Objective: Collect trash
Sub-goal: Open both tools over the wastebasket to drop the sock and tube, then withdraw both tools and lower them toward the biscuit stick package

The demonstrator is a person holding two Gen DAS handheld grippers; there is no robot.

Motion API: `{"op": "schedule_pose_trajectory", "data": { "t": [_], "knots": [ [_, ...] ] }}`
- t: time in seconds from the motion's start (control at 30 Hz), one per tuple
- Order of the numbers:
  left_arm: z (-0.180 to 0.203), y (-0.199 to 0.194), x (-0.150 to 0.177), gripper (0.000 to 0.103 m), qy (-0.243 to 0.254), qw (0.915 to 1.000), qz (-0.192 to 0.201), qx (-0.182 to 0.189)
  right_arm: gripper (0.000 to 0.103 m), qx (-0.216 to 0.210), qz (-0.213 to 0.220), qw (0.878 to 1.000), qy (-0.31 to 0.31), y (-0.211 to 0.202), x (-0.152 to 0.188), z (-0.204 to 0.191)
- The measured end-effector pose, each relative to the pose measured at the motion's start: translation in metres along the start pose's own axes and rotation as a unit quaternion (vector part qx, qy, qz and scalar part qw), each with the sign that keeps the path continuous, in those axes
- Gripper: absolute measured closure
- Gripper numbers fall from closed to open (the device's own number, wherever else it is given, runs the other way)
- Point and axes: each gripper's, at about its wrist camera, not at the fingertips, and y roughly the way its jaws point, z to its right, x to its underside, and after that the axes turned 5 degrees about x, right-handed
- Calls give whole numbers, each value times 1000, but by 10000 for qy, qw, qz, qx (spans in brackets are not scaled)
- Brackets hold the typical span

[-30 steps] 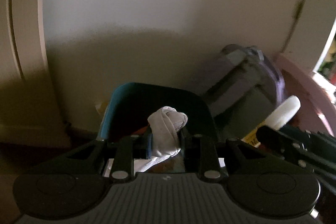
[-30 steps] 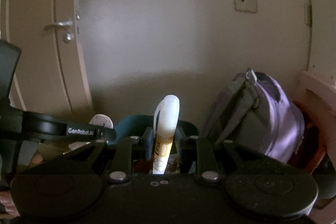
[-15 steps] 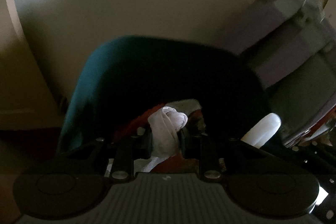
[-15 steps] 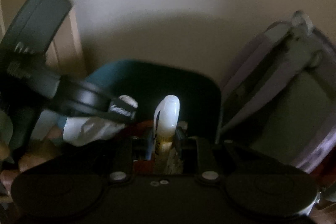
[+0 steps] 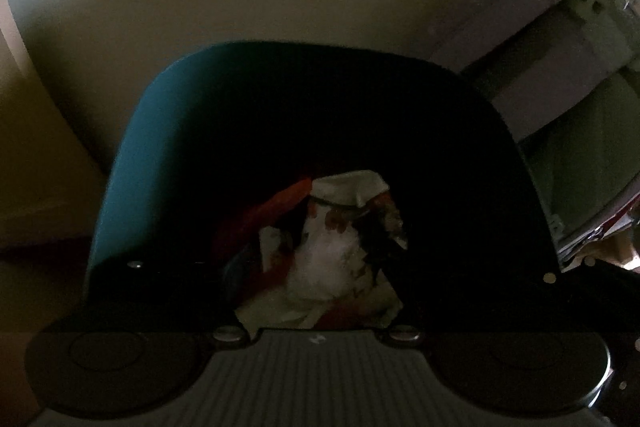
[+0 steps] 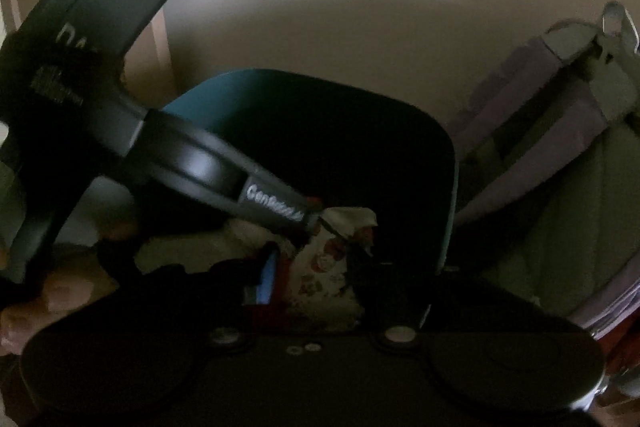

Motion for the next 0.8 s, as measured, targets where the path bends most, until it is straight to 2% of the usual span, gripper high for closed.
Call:
{"op": "schedule_pose_trajectory", "data": {
  "t": [0.2,0.3,0.37,0.4,0.67,0.8],
  "knots": [
    [7,-26,5,32,64,9997,220,-78,63,32,139,9999,-3,-29,2,-4],
    [12,-51,13,32,127,9990,417,-108,62,-9,264,9996,105,-54,4,-6],
    [18,-69,20,32,204,9982,526,-191,57,-9,359,9992,156,-73,5,-6],
    [20,-82,24,32,254,9978,585,-198,52,-15,410,9990,162,-82,7,-7],
    [40,-162,73,32,586,9934,950,-260,50,-80,735,9969,265,-164,21,-22],
    [48,-203,106,23,731,9906,1132,-214,48,-110,819,9962,278,-202,39,-32]
  ]
}}
